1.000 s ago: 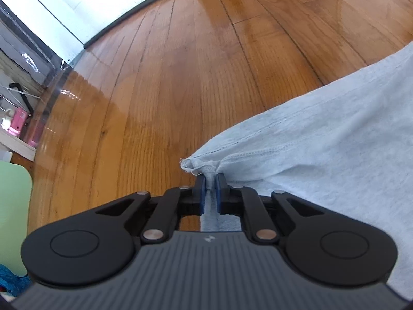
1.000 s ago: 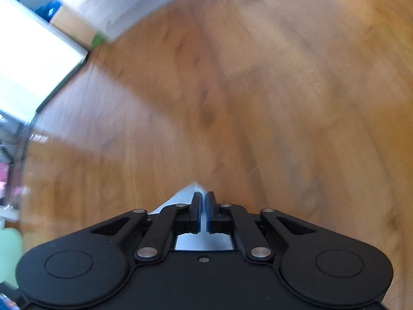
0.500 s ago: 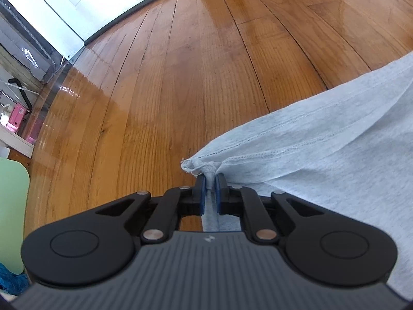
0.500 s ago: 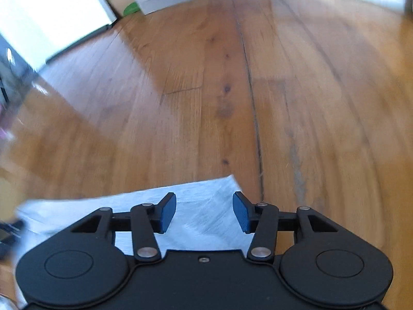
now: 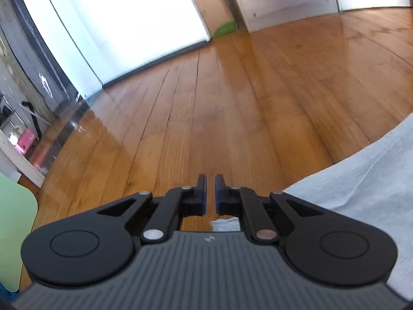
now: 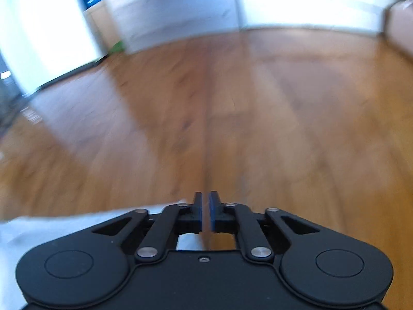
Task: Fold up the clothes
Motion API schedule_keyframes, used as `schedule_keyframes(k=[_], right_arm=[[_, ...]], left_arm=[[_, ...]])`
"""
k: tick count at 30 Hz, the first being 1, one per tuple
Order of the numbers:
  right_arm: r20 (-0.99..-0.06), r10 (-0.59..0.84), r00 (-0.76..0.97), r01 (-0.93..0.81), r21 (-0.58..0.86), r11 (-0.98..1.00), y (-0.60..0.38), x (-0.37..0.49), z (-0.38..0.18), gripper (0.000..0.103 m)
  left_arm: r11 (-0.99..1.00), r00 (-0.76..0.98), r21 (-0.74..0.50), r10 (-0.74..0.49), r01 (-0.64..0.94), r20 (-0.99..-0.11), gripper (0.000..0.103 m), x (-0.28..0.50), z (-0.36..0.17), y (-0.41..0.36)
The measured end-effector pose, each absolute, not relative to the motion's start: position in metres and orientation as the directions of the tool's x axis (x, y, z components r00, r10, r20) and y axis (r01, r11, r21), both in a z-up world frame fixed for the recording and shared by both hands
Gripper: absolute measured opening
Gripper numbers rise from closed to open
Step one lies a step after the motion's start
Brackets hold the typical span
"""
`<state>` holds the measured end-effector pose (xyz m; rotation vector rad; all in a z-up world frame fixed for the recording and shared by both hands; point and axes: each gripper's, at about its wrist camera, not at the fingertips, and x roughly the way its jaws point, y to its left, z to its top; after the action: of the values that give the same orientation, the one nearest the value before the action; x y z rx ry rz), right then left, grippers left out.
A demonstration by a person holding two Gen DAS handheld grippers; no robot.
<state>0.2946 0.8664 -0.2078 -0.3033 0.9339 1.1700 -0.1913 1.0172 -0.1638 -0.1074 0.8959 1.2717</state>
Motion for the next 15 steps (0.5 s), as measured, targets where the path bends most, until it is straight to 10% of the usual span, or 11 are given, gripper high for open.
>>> schedule_keyframes(k=[7, 11, 13, 14, 15], right_arm=[[-0.792, 0.603, 0.096, -0.985, 0.010, 0.170, 0.875, 0.251, -0.220, 0.020], [-0.763, 0.621, 0.177, -0.976, -0.054, 0.213, 0.880, 0.249, -0.224, 0.049], [-0.758, 0.634, 0.156, -0.975, -0.016, 0.221, 0.877, 0.252, -0.227, 0.041], [-0.759, 0.639, 0.124, -0.976, 0.023, 0.216, 0.875, 0.257, -0.227, 0.008], [-0.752, 0.648, 0.120, -0.972, 0.044, 0.231, 0.873, 0.259, -0.226, 0.003]], left_arm=[[0.453, 0.149, 0.250, 0.678, -0.856, -0.720, 0.010, -0.209, -0.170, 1.014], [0.531, 0.191, 0.244, 0.636, -0.812, -0.748, 0.017, -0.205, -0.180, 1.001], [0.556, 0.199, 0.236, 0.610, -0.797, -0.767, 0.023, -0.202, -0.186, 0.999], [0.558, 0.186, 0.250, 0.609, -0.791, -0.771, 0.031, -0.200, -0.189, 0.999], [0.558, 0.170, 0.265, 0.608, -0.787, -0.775, 0.033, -0.198, -0.193, 0.999]])
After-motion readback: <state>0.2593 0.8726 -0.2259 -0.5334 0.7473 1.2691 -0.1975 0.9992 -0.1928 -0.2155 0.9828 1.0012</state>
